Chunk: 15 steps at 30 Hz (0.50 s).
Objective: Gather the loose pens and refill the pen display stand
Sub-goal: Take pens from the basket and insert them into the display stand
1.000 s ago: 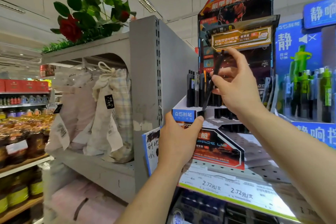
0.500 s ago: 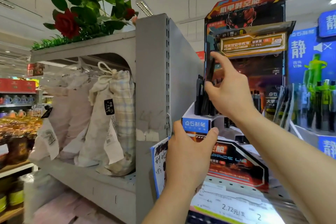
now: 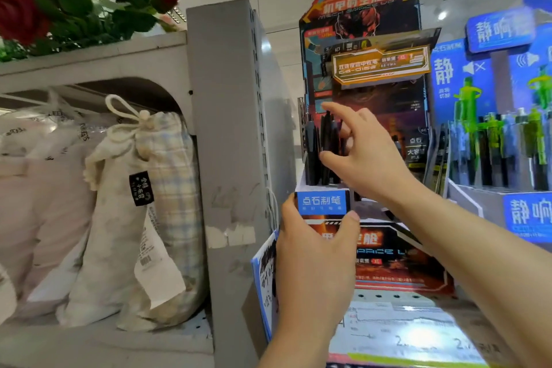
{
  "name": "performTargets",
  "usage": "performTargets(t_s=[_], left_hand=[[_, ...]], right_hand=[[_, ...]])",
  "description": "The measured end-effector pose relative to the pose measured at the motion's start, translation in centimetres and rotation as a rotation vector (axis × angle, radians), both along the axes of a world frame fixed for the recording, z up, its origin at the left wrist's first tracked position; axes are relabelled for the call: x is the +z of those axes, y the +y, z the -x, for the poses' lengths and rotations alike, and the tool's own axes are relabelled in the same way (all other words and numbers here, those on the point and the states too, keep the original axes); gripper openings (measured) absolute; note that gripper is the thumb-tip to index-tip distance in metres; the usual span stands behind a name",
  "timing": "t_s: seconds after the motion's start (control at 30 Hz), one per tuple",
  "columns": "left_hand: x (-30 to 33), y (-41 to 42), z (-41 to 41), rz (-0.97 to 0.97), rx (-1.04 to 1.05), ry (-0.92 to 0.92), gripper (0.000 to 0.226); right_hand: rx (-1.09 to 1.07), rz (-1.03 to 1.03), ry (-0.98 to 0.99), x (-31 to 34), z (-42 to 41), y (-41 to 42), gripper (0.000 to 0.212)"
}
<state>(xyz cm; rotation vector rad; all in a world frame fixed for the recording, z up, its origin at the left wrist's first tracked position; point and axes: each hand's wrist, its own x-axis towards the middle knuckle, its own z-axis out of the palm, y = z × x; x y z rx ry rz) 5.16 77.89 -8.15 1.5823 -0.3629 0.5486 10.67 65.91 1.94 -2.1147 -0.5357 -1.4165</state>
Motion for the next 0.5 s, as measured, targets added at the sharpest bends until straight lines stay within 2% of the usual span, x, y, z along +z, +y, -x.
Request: performTargets(t_s=[0.2,0.33,0.5], left_hand=[[0.0,0.1,-0.1,0.045,-0.097,0.013,0.063],[0.0,0.1,-0.2,0.064,-0.132,0.024,0.066],[-0.3,-0.1,0.2,-0.002,-0.100,-0.007,0.064]], right_hand=[[0.137,-0.037,0.150,-0.3,-0.4,-0.5,0.086],[0.179,-0.007,0.180,0.1,-0.3,-0.6,0.081],[0.233,-0.039,0.173,0.5,-0.1,-1.5,0.074]])
